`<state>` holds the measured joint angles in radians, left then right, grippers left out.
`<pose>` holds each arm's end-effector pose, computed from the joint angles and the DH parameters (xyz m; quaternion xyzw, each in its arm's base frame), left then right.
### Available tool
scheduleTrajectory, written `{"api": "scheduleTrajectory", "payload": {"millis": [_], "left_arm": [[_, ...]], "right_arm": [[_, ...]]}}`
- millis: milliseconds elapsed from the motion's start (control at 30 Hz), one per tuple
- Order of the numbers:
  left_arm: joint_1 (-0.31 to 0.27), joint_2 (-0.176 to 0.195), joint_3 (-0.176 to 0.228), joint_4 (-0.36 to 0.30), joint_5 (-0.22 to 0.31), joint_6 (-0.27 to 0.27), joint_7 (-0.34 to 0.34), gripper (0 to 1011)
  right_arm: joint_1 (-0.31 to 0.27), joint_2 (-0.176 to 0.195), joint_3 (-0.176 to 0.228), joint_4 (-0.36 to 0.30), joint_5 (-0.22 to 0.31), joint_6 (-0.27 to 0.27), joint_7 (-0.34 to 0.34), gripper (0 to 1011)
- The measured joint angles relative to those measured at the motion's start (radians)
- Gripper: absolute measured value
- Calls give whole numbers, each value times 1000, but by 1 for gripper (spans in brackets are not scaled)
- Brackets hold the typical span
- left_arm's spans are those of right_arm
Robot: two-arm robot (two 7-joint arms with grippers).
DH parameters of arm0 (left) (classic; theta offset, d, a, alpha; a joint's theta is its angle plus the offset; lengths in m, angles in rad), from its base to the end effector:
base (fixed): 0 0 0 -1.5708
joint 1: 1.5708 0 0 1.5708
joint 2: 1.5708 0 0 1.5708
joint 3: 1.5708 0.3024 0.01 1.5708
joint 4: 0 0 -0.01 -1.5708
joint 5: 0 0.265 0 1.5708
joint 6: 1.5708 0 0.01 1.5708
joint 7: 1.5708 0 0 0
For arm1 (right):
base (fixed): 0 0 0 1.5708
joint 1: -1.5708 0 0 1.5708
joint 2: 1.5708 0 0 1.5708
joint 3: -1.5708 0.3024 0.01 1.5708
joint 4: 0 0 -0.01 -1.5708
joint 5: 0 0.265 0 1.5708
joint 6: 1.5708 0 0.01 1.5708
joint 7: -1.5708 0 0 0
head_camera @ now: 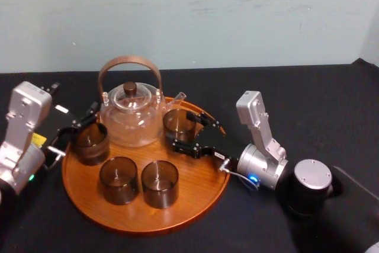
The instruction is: Pick up the glass from the table and place it on the tray.
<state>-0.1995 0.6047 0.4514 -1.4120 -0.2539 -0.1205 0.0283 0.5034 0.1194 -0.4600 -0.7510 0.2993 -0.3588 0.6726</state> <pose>0.3187 0.1013 -0.3039 0.1415 -0.1325 0.5799 0.7913 0.3993 0.0234 -0.3668 -0.0213 0.0000 -0.3201 0.9471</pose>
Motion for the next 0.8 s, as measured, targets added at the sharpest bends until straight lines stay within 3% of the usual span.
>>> {"api": "scheduleTrajectory", "payload": {"millis": [567,800], "left_arm": [[0,0,0,0,0,0,0,1001],[0,0,0,0,0,0,0,1001]], "right_arm": [[-2,1,-2,-2,-6,4,-6,908],[-1,0,-1,-2,-5,4,-6,1002]]}}
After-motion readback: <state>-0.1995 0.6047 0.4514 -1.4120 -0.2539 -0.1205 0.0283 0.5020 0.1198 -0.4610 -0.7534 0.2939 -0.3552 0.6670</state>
